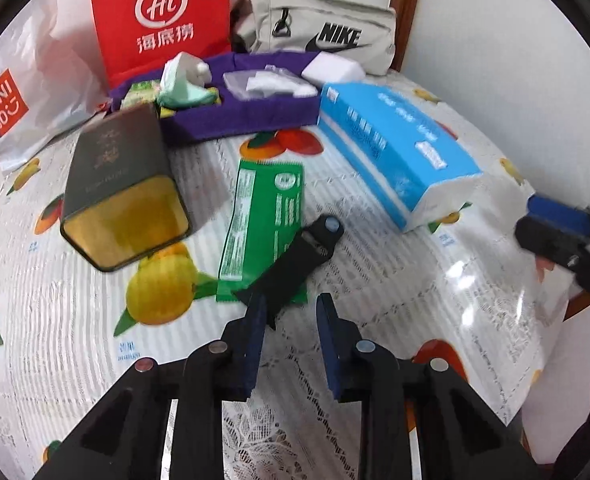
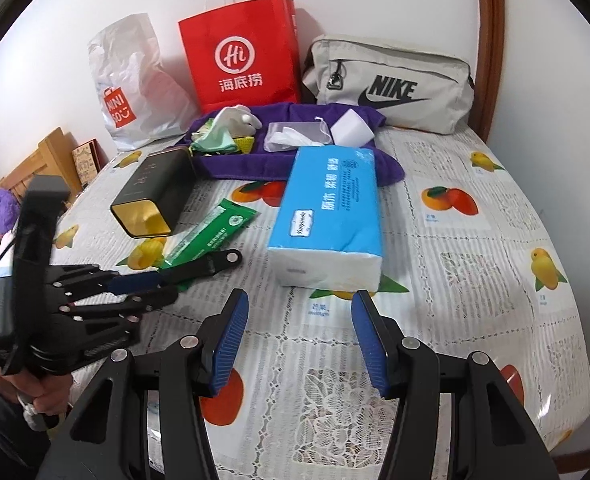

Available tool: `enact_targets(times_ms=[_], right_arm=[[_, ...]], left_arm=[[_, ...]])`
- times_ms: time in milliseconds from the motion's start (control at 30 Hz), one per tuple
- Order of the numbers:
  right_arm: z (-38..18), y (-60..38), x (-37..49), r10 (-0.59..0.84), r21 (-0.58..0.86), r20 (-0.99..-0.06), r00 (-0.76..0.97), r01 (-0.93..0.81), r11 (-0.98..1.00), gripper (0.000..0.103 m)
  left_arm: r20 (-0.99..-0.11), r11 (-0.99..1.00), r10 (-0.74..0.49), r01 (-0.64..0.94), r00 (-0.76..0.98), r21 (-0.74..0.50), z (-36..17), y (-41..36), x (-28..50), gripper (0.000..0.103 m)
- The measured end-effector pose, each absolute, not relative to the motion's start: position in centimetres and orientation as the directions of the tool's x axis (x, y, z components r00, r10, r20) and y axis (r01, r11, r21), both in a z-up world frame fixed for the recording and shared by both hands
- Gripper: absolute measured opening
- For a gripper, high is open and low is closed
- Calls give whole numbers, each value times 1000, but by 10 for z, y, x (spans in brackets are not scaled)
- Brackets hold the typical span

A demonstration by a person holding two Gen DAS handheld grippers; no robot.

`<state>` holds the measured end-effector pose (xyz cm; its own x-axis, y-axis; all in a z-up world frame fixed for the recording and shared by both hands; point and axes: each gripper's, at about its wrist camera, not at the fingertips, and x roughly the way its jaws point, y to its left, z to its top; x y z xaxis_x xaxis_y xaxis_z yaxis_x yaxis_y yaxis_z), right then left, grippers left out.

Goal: Organize soft objects
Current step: 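Pull both tools back and reach the left tool to the black strap, then reach the right tool to the green sachet and grasp it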

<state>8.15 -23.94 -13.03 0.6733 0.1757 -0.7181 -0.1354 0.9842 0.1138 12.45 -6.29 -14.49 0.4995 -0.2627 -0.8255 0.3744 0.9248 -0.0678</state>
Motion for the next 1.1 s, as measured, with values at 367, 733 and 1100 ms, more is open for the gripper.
enact_targets(times_ms=[367, 733, 1100], right_arm=[[-144, -246, 85, 174, 119, -738, 652, -128, 985, 53], [-153, -250, 90, 177, 132, -752, 635, -119, 984, 53], [-159, -246, 90, 182, 130, -764, 619, -129, 983, 53]], left_arm=[[-841, 882, -218, 470, 495, 48, -161, -88, 143, 45], [-857, 878, -258, 478, 447, -16, -160, -91, 144, 43], [-841, 866, -280, 500, 463, -13, -161, -100, 144, 19]])
